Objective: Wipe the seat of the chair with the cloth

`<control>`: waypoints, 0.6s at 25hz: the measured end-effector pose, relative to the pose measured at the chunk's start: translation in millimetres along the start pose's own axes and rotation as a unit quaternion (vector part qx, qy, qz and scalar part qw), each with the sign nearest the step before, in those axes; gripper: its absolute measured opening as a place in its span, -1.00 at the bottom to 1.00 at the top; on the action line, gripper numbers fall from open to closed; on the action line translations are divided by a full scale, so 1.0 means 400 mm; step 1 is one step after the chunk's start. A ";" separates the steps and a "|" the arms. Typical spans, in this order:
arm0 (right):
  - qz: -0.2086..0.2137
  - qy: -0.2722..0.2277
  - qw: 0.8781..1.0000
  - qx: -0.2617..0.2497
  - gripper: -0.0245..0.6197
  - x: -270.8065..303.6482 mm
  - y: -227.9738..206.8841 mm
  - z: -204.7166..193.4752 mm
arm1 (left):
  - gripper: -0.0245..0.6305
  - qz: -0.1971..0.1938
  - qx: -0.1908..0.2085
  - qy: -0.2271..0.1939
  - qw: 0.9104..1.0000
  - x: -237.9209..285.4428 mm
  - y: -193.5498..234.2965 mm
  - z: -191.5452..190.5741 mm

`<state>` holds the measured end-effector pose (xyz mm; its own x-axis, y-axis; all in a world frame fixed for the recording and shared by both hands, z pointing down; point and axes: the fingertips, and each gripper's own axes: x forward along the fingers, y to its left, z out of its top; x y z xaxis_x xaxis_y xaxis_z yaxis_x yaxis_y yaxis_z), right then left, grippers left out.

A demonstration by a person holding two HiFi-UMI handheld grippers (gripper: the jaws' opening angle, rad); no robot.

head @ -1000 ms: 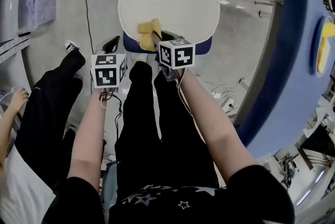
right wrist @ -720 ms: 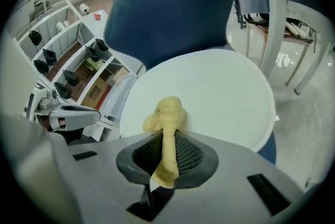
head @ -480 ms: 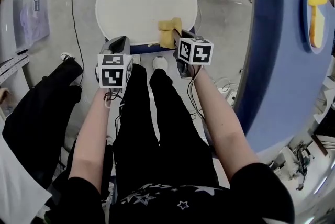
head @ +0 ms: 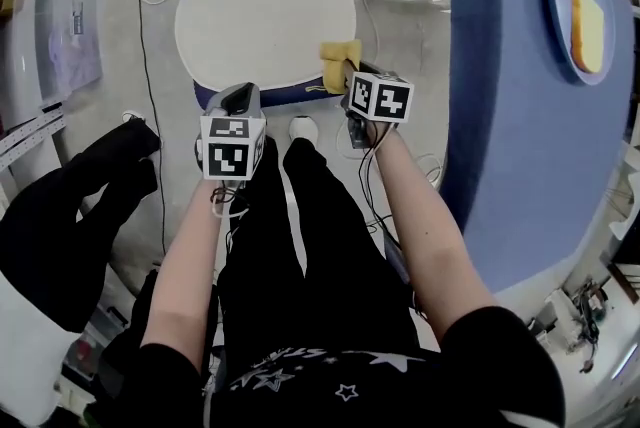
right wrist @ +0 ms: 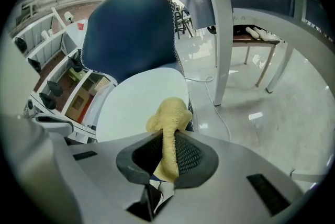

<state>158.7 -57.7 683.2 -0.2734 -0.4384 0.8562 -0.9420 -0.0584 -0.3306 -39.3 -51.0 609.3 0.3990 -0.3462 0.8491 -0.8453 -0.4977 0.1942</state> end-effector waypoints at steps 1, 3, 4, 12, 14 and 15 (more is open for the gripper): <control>-0.001 -0.001 1.000 0.001 -0.78 -0.003 -0.002 0.003 | -0.86 0.003 0.001 -0.002 1.000 -0.006 -0.005 0.003; 0.001 -0.002 1.000 -0.004 -0.78 -0.010 0.001 0.008 | -0.86 0.010 -0.006 -0.008 1.000 -0.023 -0.011 0.008; 0.003 -0.001 1.000 -0.009 -0.78 -0.016 0.007 0.009 | -0.86 0.012 -0.013 -0.011 1.000 -0.035 -0.015 0.007; 0.047 -0.009 0.998 -0.035 -0.78 -0.090 0.122 0.039 | -0.87 0.011 -0.034 -0.012 0.999 -0.134 -0.049 -0.030; 0.053 -0.018 0.997 -0.044 -0.78 -0.114 0.152 0.058 | -0.86 0.013 -0.034 -0.017 0.999 -0.157 -0.050 -0.036; 0.056 -0.023 0.997 -0.049 -0.78 -0.126 0.168 0.066 | -0.86 0.015 -0.034 -0.021 0.999 -0.170 -0.048 -0.039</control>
<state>114.3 -63.3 607.1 -0.3715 -0.4777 0.7961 -0.9208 0.0801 -0.3817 -55.8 -5.7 555.7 0.3855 -0.3942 0.8343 -0.8789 -0.4322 0.2019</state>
